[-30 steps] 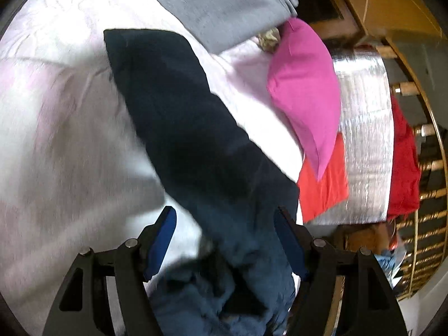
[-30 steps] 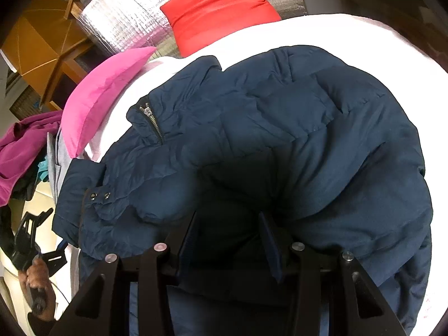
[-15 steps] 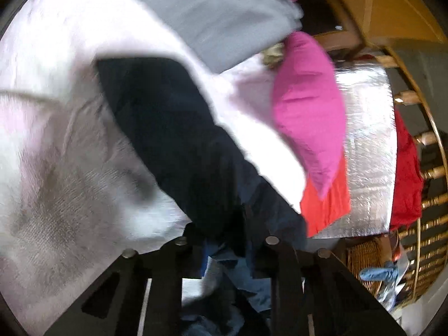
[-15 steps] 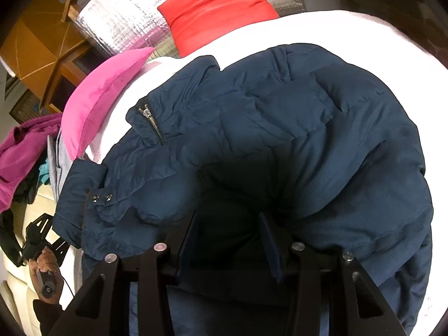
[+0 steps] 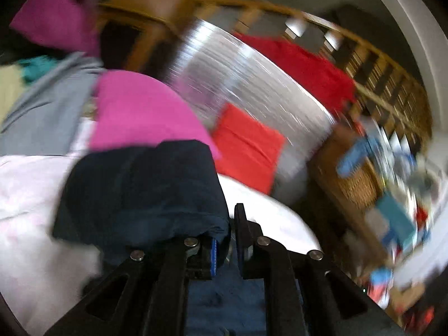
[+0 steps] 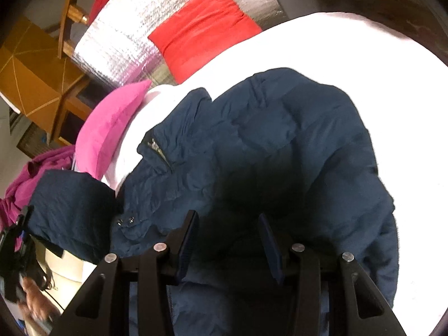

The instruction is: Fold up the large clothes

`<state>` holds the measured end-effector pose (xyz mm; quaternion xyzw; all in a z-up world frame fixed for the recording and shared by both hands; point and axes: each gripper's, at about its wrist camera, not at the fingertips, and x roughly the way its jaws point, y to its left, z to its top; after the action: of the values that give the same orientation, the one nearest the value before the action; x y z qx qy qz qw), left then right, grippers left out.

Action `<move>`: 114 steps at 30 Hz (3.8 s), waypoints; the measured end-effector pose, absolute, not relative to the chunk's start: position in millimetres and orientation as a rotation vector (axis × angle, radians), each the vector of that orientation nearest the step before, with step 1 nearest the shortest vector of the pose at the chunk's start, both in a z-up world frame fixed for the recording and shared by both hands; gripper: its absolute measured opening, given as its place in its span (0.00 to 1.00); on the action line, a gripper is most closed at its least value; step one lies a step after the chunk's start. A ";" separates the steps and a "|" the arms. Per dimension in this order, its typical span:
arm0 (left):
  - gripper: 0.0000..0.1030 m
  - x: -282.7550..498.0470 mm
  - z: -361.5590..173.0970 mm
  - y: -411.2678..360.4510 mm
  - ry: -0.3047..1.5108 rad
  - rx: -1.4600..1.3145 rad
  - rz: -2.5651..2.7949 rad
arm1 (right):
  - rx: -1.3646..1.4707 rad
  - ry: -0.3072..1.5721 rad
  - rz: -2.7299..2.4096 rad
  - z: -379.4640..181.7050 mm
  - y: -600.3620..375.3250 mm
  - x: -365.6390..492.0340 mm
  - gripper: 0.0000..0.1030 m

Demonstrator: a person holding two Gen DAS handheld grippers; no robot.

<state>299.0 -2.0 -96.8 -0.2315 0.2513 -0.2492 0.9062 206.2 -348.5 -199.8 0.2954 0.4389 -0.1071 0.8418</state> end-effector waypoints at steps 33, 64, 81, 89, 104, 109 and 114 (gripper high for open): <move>0.78 360.8 -218.8 -11.5 1.070 -0.734 -0.708 | 0.605 0.909 -0.199 -190.1 -336.9 210.8 0.64; 0.16 303.3 -150.9 -158.3 0.885 -0.397 -0.847 | 0.752 0.737 -0.310 -157.4 -421.3 147.8 0.64; 0.69 313.9 -124.0 -78.2 0.858 -0.267 -0.648 | 0.845 0.831 -0.145 -174.8 -411.7 162.0 0.64; 0.69 361.6 -174.2 32.9 0.964 -0.363 -0.167 | 0.808 1.013 -0.148 -220.1 -384.6 195.7 0.40; 0.69 372.0 -218.8 32.4 1.119 -0.309 -0.187 | 0.451 0.950 -0.400 -209.3 -358.1 221.5 0.12; 0.69 372.4 -217.2 26.6 1.120 -0.317 -0.185 | 0.627 0.925 -0.341 -201.3 -378.7 208.5 0.17; 0.69 368.3 -206.9 11.9 1.067 -0.262 -0.206 | 0.802 0.924 -0.264 -214.7 -398.4 199.4 0.53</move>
<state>368.3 11.9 -206.9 -0.1243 0.5059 -0.0978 0.8479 199.4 -398.4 -214.7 0.3751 0.4325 -0.1237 0.8105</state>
